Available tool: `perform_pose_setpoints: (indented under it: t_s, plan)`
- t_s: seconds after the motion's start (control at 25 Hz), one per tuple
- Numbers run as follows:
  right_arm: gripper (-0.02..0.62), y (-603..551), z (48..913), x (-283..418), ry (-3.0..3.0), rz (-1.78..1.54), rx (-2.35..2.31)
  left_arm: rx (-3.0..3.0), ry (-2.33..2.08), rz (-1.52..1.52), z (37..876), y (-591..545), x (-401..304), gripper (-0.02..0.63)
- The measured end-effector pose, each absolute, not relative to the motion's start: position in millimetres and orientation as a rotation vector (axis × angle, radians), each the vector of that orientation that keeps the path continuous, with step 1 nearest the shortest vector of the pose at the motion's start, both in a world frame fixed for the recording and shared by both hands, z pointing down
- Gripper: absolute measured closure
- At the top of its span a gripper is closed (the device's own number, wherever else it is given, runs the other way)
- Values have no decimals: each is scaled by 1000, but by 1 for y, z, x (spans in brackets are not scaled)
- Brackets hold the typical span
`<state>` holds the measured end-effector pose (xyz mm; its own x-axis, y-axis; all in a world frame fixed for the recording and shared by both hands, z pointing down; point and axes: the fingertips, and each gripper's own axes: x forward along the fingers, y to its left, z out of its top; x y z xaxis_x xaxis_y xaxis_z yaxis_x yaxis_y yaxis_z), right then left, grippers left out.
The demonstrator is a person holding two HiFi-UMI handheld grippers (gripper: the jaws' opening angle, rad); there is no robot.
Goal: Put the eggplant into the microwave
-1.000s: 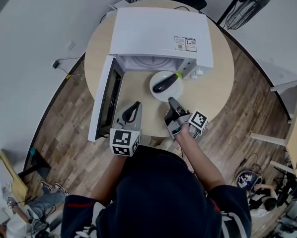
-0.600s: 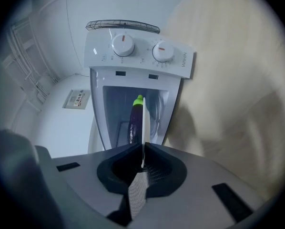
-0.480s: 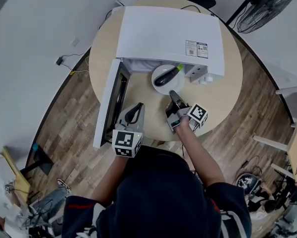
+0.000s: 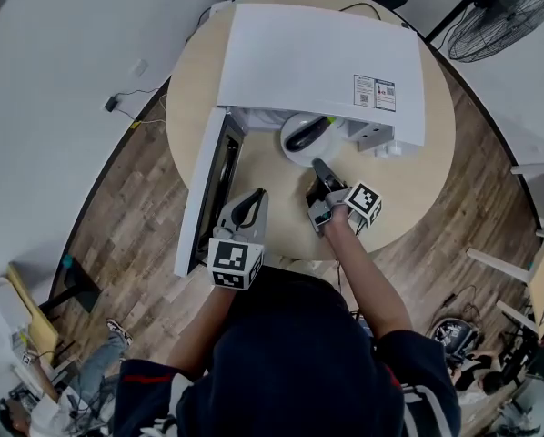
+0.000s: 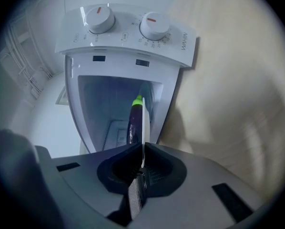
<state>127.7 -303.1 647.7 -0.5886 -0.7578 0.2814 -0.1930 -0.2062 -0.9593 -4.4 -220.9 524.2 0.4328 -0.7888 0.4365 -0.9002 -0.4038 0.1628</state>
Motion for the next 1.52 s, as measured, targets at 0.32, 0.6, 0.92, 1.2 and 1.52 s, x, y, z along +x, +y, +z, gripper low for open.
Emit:
perform_pose_setpoints:
  t_s: [0.32, 0.6, 0.92, 1.2, 1.52]
  plan:
    - [575, -321, 653, 118, 1619, -1853, -1079, 2310, -1432, 424, 530, -227, -5, 578]
    - [575, -331, 658, 111, 1601, -1875, -1095, 2292, -1442, 424, 531, -229, -10, 578]
    - [575, -348, 659, 105, 1583, -1860, -1070, 2280, -1443, 436, 535, -232, -14, 578]
    - [575, -359, 661, 104, 1568, -1856, -1080, 2275, -1437, 450, 540, -234, -18, 578]
    - [575, -370, 664, 103, 1573, -1858, -1109, 2279, -1431, 454, 539, -238, -19, 578]
